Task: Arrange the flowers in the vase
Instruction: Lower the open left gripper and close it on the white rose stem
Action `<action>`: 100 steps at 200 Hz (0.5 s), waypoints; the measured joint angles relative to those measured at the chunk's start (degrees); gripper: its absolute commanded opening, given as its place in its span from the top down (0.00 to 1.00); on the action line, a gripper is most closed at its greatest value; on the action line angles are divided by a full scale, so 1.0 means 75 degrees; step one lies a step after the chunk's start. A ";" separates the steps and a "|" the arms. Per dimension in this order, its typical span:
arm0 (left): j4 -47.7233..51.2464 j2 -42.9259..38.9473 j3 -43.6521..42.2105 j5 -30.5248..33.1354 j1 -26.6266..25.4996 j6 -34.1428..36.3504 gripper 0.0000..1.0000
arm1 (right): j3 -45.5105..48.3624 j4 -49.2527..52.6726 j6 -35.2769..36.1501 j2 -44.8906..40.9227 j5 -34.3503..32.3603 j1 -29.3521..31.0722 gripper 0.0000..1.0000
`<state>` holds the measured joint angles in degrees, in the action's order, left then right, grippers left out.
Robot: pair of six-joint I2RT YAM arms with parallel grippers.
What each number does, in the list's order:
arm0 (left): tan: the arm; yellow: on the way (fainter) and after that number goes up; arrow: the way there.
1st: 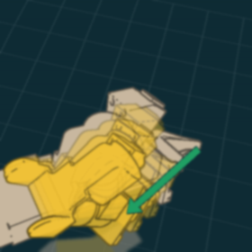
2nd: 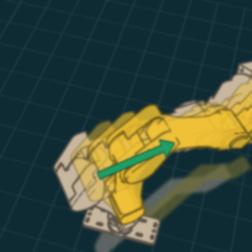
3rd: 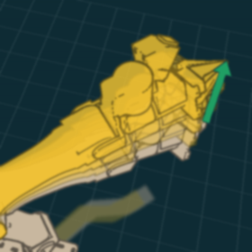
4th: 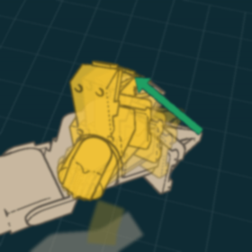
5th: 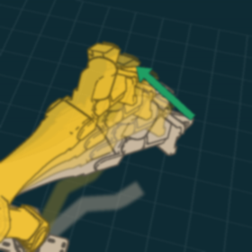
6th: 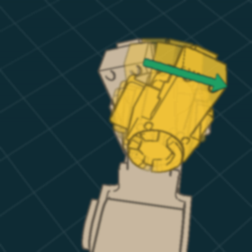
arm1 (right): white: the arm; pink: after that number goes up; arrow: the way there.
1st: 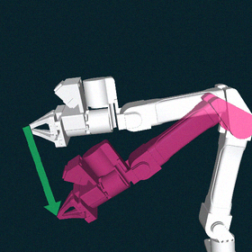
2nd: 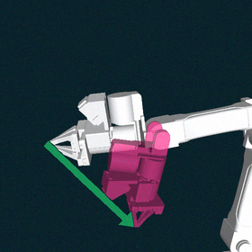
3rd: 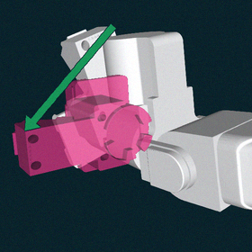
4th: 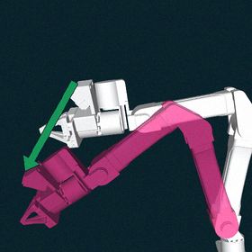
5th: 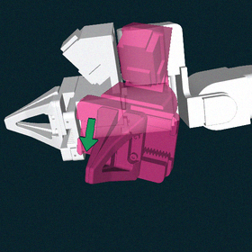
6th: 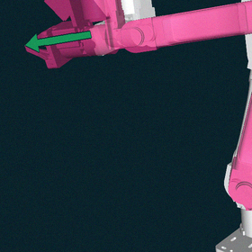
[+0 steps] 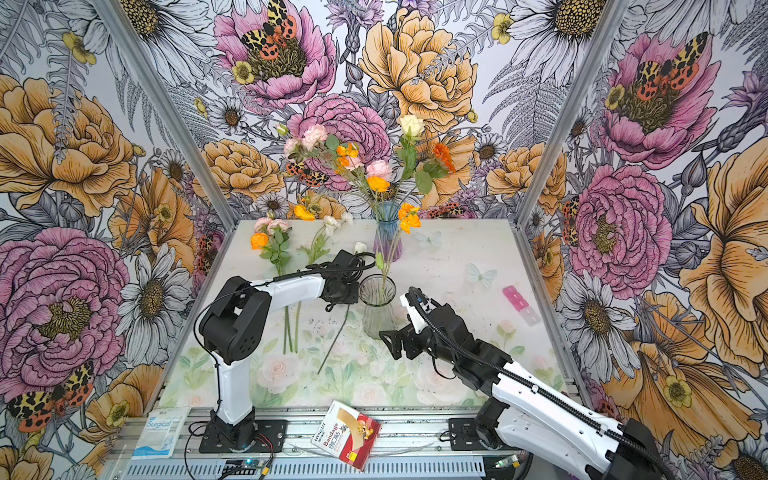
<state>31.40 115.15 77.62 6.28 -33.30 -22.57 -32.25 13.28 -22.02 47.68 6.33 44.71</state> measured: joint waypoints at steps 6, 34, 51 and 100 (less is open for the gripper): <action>0.0061 0.0079 0.0090 0.0082 -0.0023 0.0000 0.74 | 0.0003 0.0000 0.0000 -0.0012 0.0000 0.0000 0.00; 0.0379 0.0358 0.0519 0.0551 -0.0096 0.0003 0.75 | 0.0032 0.0006 0.0000 -0.0169 -0.0003 0.0000 0.01; 0.0527 0.0501 0.0726 0.0758 -0.0111 0.0006 0.75 | 0.0032 0.0003 -0.0003 -0.0256 -0.0003 0.0000 0.00; 0.0635 0.0592 0.0866 0.0699 -0.0044 -0.0006 0.89 | 0.0032 0.0003 -0.0003 -0.0277 -0.0003 0.0000 0.00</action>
<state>36.16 119.59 84.12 11.53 -33.63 -22.61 -32.01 13.30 -22.04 45.60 6.31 44.71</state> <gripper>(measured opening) 0.138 0.995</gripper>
